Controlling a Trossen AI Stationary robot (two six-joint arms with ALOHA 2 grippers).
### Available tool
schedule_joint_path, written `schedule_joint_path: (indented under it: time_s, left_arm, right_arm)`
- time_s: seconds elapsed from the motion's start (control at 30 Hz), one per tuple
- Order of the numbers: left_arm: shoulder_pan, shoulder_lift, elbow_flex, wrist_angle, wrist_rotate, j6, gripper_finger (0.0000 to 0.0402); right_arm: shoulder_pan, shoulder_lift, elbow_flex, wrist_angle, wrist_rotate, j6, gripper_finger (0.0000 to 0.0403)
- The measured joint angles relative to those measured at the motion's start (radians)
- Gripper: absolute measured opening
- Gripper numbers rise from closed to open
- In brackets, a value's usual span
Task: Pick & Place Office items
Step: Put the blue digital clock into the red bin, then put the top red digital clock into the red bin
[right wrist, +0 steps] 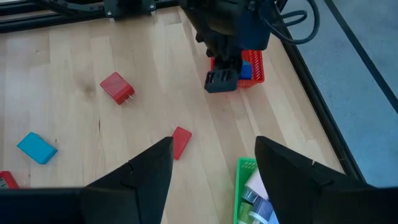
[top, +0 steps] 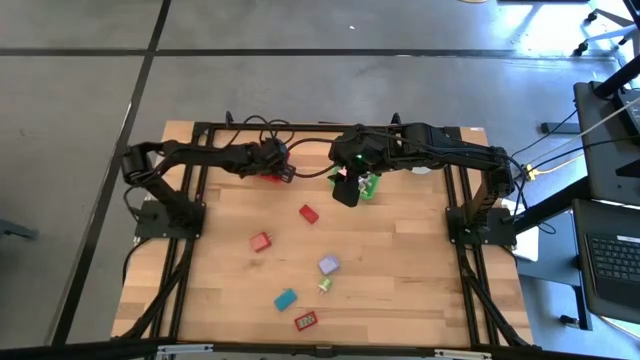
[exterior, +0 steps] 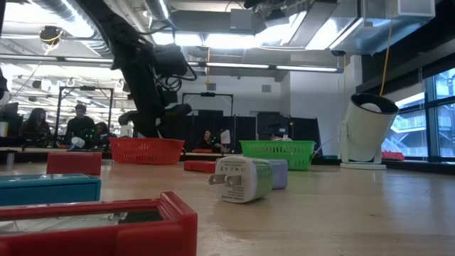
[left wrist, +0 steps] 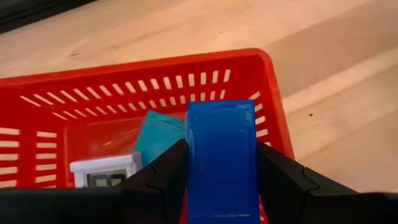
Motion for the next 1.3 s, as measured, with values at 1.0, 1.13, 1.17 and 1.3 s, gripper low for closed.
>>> schedule_joint_path:
  time_s: [1.0,1.13,1.17,1.3]
  left_arm:
    - [-0.062,-0.232,0.000,0.097,0.346,0.532,0.0211]
    - [-0.131,-0.213,0.000,0.115,0.388,0.696,0.0215]
    - [-0.146,-0.202,0.000,0.116,0.387,0.729,0.0216]
    - [-0.208,-0.161,0.000,0.124,0.418,0.836,0.0219]
  right_arm:
    - [0.000,0.000,0.000,0.257,0.000,0.000,0.0228]
    - [0.000,0.000,0.000,0.242,0.008,-0.001,0.0228]
    - [0.000,0.000,0.000,0.234,0.009,0.002,0.0228]
    - [0.000,0.000,0.000,0.191,0.011,0.028,0.0228]
